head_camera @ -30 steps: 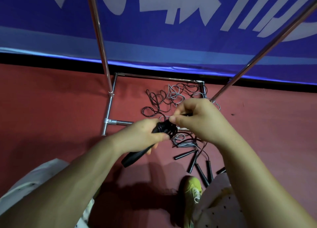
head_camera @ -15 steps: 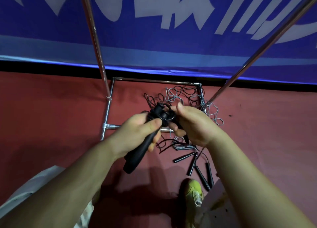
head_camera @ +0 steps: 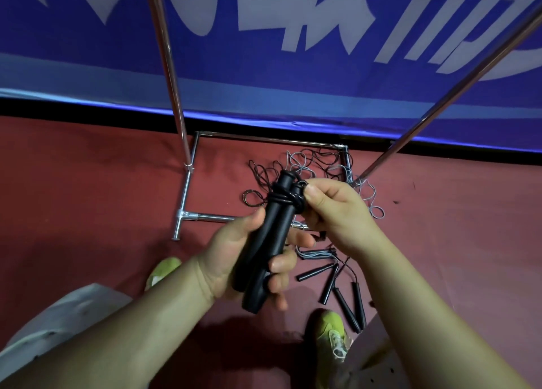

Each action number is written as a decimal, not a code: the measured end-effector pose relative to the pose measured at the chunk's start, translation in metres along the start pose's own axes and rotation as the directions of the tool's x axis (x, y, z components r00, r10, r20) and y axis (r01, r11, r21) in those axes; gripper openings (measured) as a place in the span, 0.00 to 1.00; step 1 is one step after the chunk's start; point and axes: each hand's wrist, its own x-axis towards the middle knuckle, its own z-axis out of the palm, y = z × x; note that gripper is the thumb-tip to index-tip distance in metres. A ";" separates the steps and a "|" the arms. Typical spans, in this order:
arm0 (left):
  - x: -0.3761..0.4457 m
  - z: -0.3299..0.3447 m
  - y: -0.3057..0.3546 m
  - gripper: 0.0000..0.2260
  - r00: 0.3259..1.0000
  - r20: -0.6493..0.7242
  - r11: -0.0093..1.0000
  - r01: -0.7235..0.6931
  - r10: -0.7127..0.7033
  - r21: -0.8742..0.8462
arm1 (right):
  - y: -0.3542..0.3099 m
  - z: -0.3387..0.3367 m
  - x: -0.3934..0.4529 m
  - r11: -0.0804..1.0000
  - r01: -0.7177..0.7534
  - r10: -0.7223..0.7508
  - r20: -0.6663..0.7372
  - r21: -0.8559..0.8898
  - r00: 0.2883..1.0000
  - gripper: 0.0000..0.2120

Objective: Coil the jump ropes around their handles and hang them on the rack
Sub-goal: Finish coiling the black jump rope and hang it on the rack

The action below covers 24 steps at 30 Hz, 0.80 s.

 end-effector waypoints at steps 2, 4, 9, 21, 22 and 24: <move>0.003 0.003 0.002 0.22 1.000 -0.007 1.000 0.024 -0.024 -0.004 | 0.003 0.003 0.001 0.999 -0.038 0.038 -0.015 0.003 0.999 0.14; 0.001 0.004 0.009 0.20 0.986 -0.158 0.994 0.066 -0.051 0.086 | 0.008 0.006 0.001 0.997 -0.078 0.078 -0.015 -0.024 0.997 0.18; 0.006 0.018 0.020 0.19 0.762 -0.646 0.920 0.222 0.044 0.324 | 0.017 0.016 0.000 0.909 -0.136 0.088 -0.136 -0.394 0.987 0.27; 0.018 0.005 0.016 0.13 0.594 -0.702 0.388 0.585 0.394 0.713 | 0.014 0.014 0.000 0.836 -0.389 0.402 -0.050 -0.388 0.914 0.28; 0.017 0.005 0.016 0.13 0.604 -0.693 0.389 0.573 0.394 0.721 | 0.015 0.014 0.000 0.847 -0.379 0.389 -0.052 -0.373 0.920 0.28; 0.014 0.004 0.017 0.13 0.636 -0.692 0.472 0.520 0.342 0.712 | 0.014 0.014 0.001 0.878 -0.346 0.347 -0.056 -0.330 0.936 0.23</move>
